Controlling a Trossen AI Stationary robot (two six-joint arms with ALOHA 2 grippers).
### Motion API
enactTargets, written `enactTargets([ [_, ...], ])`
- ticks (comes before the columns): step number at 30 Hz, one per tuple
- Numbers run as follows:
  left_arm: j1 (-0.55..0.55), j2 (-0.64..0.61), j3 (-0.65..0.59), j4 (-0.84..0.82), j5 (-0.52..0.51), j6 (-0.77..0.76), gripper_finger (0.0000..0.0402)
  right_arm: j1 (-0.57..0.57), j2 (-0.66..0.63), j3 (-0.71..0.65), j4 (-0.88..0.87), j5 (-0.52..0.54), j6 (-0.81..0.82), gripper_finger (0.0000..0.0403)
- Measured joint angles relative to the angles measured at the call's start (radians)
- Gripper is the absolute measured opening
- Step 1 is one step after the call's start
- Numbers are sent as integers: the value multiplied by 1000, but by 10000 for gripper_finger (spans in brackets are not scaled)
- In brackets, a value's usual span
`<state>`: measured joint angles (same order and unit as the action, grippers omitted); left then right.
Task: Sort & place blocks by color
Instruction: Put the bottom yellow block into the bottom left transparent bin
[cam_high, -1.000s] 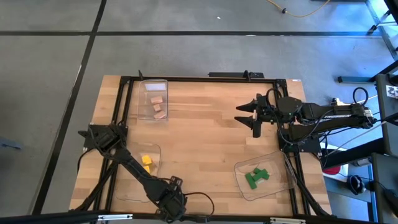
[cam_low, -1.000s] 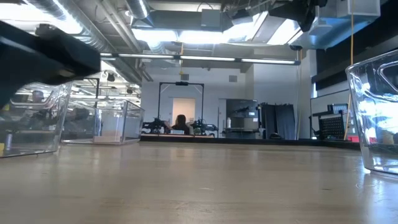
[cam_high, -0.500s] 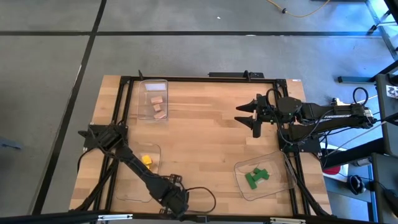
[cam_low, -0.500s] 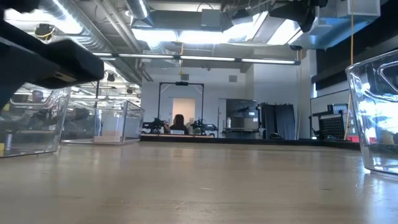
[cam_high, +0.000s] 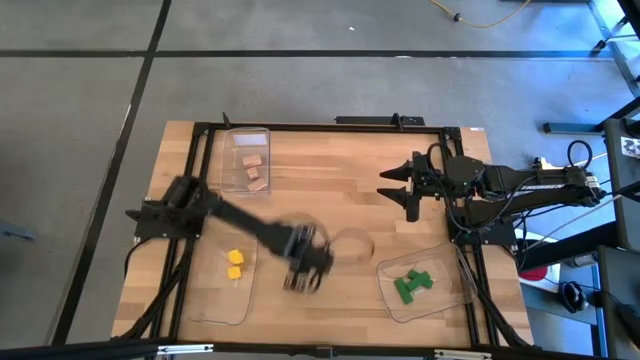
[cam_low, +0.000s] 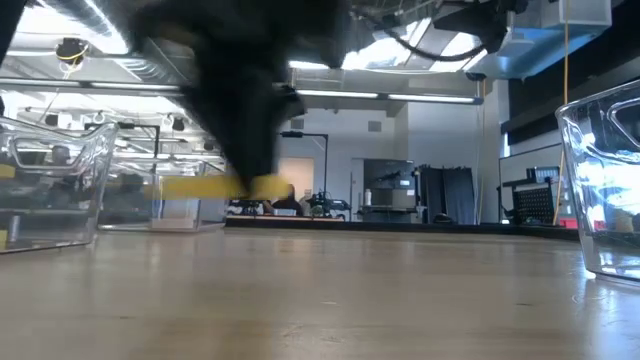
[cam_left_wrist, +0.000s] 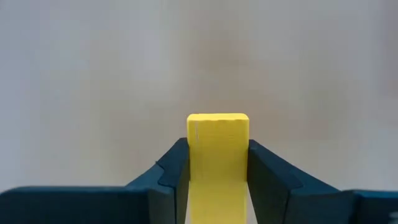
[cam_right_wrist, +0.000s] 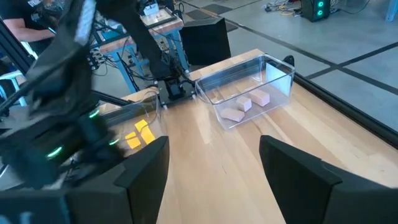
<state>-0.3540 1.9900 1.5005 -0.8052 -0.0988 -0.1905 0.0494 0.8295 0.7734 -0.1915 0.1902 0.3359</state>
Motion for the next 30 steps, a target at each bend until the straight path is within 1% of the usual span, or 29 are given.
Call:
enactTargets([
  [4,149,-58,0,10,-48,71,113,0,0,0,-30,0,0,252],
  [7,245,-110,-6,82,-42,92,113,0,0,0,-48,0,0,252],
  [10,334,-181,-42,194,-45,66,113,0,3,-1,-73,0,3,252],
  [13,388,-279,-131,363,-22,1,113,0,11,-2,-105,0,3,252],
  [17,406,-431,-325,611,-6,-96,113,0,24,-10,-125,0,10,252],
  [20,401,-535,-470,828,-7,-169,113,0,43,-10,-123,0,29,252],
  [23,384,-613,-599,1064,-2,-221,113,0,65,-11,-92,-15,54,252],
  [27,367,-691,-716,1354,1,-247,113,0,104,-11,16,-34,101,252],
  [30,359,-724,-766,1510,12,-245,113,0,138,-11,114,-56,99,252],
])
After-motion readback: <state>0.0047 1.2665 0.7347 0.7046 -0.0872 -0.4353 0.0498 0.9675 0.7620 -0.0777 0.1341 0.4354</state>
